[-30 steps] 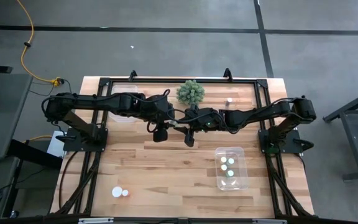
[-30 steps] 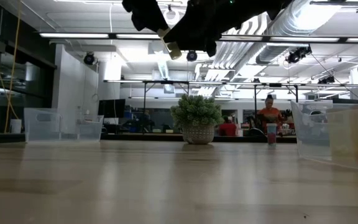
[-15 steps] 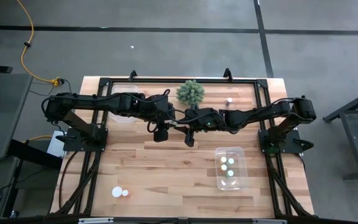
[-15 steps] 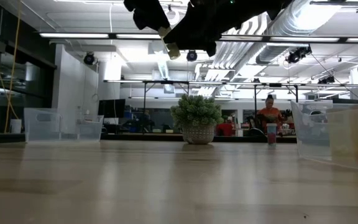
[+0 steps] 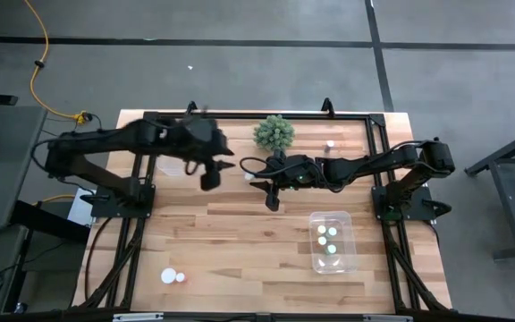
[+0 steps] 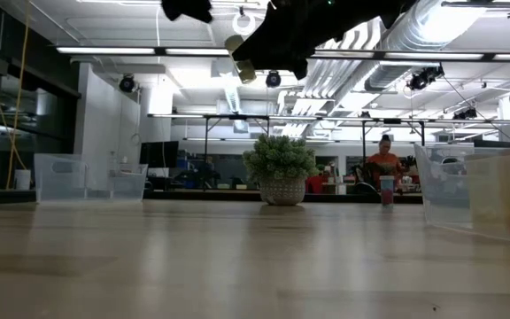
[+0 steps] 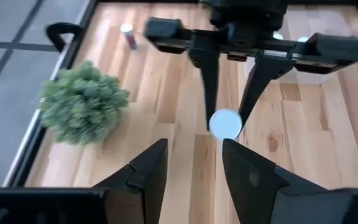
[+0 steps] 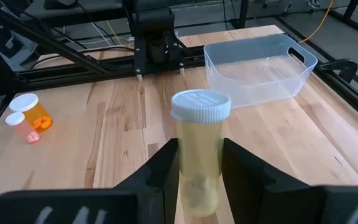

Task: Pick and place medicine bottles into bin by pill shape (circle, oval)
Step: Put the yellow tablet bottle into the right transparent bin

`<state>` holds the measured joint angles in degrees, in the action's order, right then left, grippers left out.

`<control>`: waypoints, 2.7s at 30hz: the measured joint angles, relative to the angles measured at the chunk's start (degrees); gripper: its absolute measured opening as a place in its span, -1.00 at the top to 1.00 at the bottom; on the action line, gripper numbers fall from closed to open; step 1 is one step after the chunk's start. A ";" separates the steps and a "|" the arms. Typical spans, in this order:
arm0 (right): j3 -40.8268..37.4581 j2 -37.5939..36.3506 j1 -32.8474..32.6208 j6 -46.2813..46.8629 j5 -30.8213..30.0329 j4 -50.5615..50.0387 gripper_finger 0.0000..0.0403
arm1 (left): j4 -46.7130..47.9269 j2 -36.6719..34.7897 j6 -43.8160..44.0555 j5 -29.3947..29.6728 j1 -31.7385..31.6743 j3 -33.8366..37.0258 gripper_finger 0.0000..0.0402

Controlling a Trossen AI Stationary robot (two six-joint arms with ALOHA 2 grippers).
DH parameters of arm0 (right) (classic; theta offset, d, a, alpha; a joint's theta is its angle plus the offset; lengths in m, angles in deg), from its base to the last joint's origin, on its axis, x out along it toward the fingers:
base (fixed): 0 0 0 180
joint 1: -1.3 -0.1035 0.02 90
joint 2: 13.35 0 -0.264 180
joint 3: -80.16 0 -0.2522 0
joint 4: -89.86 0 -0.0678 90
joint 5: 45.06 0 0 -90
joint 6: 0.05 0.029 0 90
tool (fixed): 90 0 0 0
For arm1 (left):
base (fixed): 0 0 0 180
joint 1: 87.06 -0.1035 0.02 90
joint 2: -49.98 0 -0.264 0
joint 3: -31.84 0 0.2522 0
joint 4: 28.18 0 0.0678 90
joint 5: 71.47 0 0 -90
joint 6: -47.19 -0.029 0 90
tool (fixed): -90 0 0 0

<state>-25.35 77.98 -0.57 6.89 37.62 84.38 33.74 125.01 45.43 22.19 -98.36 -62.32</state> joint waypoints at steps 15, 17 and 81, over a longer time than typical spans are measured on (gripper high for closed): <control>0.00 -0.02 0.00 -0.94 1.52 16.53 0.55 | -31.38 -23.78 24.91 -0.02 2.20 32.48 0.29; 0.00 -0.02 0.00 -0.94 1.79 18.49 0.55 | -37.45 -24.89 28.12 0.29 3.62 37.74 0.29; 0.00 -0.02 0.35 2.05 7.17 27.07 0.55 | -77.27 -9.01 13.53 2.08 7.95 42.84 0.43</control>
<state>-25.35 77.96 -0.22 8.94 44.79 111.45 -43.53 115.99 58.96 24.26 -90.41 -19.48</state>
